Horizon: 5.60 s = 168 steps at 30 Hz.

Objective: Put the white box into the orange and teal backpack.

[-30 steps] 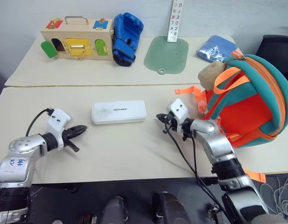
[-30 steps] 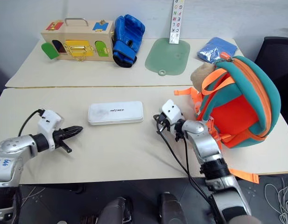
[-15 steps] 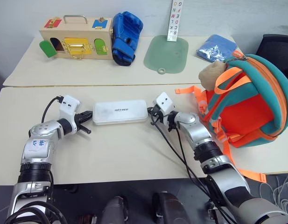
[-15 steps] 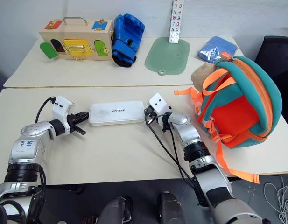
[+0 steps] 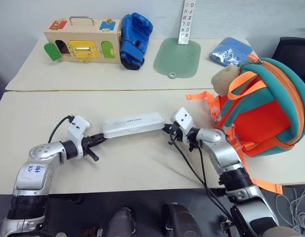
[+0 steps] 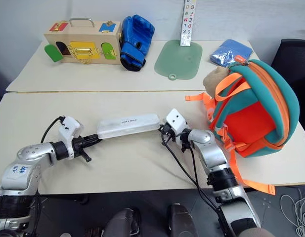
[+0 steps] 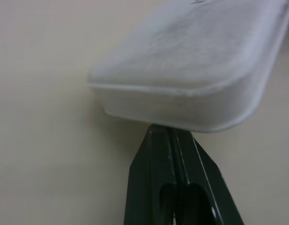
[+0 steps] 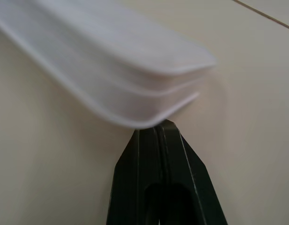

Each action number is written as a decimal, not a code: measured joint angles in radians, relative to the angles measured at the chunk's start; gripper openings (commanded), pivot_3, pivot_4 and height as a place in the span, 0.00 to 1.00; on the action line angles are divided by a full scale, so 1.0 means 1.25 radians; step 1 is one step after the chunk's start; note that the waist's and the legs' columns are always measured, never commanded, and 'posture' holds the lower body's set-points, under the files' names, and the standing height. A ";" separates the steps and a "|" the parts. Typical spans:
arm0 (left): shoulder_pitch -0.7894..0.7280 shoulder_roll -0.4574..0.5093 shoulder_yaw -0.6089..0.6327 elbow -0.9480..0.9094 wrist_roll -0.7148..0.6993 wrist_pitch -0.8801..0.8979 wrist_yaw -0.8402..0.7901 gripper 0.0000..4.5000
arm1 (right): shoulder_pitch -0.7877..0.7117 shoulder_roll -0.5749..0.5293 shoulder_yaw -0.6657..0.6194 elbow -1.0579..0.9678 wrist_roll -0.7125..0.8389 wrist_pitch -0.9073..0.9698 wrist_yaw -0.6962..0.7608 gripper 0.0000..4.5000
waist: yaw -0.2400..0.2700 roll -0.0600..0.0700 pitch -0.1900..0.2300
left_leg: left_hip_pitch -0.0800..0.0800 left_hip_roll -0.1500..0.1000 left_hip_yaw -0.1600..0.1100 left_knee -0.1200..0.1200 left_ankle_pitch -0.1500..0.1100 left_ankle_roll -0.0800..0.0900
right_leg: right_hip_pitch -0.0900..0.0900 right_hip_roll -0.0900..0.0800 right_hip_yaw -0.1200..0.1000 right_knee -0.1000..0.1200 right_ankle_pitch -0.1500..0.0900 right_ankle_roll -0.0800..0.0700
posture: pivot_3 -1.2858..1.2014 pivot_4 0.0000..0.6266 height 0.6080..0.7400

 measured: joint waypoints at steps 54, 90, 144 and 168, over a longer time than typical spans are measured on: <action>-0.352 -0.135 0.159 0.410 -0.314 0.636 0.123 1.00 | -0.103 -0.067 0.019 0.209 -0.077 -0.151 0.001 0.00 | 0.039 0.000 0.000 | 0.002 -0.002 -0.002 0.008 0.001 0.000 | 0.004 -0.001 -0.001 0.003 0.000 0.000 | 0.52 0.24 1.00; -0.384 -0.185 0.204 0.284 -0.425 0.666 0.020 0.29 | 0.403 -0.116 -0.369 -0.667 0.243 0.501 -0.076 0.67 | 0.031 0.000 0.000 | -0.001 0.000 -0.003 0.009 -0.002 0.001 | 0.004 0.000 -0.001 0.000 0.000 0.000 | 0.52 0.24 1.00; -0.459 0.000 0.191 0.112 -0.516 0.455 -0.043 0.29 | 0.177 -0.579 -0.373 -0.408 0.781 0.451 0.473 0.00 | 0.024 -0.004 0.003 | -0.001 -0.001 -0.001 0.000 0.001 0.001 | 0.002 0.000 0.000 -0.005 0.000 0.001 | 0.52 0.24 1.00; -0.610 0.022 -0.253 0.262 -0.125 0.017 -0.450 0.29 | 0.171 -0.550 -0.336 -0.358 0.710 0.386 0.401 0.00 | 0.044 -0.005 0.004 | -0.003 0.000 -0.002 0.008 0.000 0.003 | 0.002 0.001 -0.001 -0.003 0.000 0.001 | 0.52 0.24 1.00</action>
